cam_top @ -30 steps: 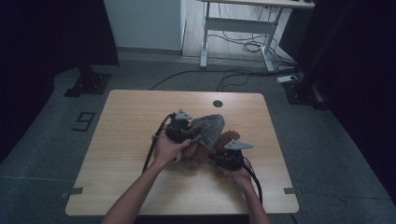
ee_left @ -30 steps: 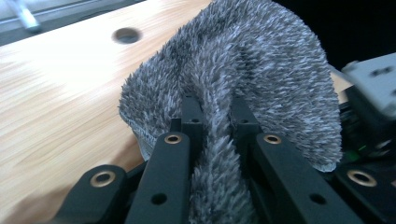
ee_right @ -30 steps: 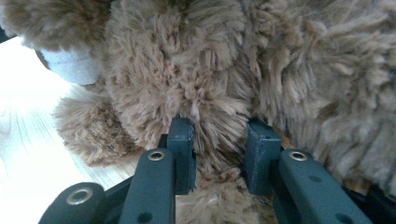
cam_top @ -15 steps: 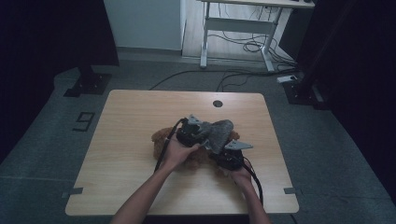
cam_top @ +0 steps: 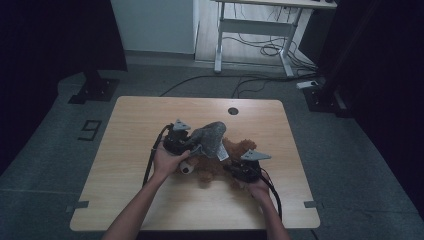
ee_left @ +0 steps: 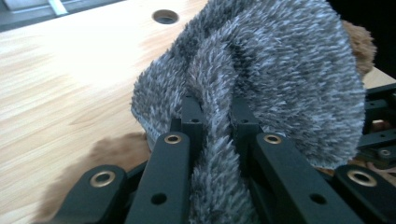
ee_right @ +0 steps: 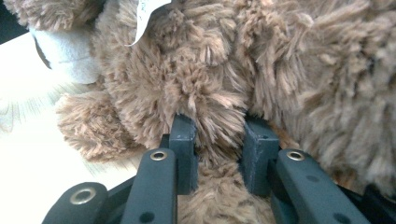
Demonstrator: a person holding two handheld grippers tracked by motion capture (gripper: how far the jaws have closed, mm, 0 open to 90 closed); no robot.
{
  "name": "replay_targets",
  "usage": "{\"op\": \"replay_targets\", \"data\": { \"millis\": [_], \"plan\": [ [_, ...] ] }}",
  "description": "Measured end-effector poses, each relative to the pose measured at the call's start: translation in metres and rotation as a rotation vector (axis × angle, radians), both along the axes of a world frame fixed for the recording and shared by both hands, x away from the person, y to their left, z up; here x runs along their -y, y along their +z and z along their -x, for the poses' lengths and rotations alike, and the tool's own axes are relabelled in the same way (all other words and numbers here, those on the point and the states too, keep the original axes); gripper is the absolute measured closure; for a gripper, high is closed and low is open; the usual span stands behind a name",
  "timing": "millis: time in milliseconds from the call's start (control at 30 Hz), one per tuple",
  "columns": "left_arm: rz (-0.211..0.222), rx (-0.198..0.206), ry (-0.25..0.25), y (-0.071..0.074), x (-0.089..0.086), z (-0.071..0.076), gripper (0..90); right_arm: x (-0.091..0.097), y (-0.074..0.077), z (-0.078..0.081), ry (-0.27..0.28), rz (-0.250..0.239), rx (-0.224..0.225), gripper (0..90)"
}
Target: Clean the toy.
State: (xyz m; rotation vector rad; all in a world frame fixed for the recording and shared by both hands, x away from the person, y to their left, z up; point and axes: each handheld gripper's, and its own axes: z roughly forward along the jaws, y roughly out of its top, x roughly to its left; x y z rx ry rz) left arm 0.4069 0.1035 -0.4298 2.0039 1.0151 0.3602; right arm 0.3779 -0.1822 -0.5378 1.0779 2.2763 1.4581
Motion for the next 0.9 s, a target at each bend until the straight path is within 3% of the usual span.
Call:
{"op": "replay_targets", "data": {
  "millis": [133,300,433,567,733,900],
  "plan": [
    [-0.006,-0.005,0.035,-0.002,-0.019,-0.001,79.8,0.0,0.0,0.0,0.001,0.001,0.002,69.9],
    [0.016,-0.007,0.079,-0.002,-0.044,0.002,79.9,0.0,-0.001,0.0,-0.001,-0.002,0.001,70.1],
    [0.036,-0.021,0.068,0.001,-0.047,0.001,79.9,0.0,-0.001,-0.001,-0.004,-0.002,0.002,70.4],
    [0.045,0.002,0.024,0.011,-0.026,0.003,79.9,0.0,-0.001,0.0,-0.005,0.004,0.003,70.4],
    [0.028,0.028,-0.062,0.024,0.02,0.004,79.9,0.0,-0.001,0.0,-0.006,0.002,0.0,70.5],
    [-0.025,-0.005,-0.138,0.014,0.075,-0.004,79.9,0.001,-0.001,0.001,-0.006,0.004,-0.002,70.4]
  ]
}}
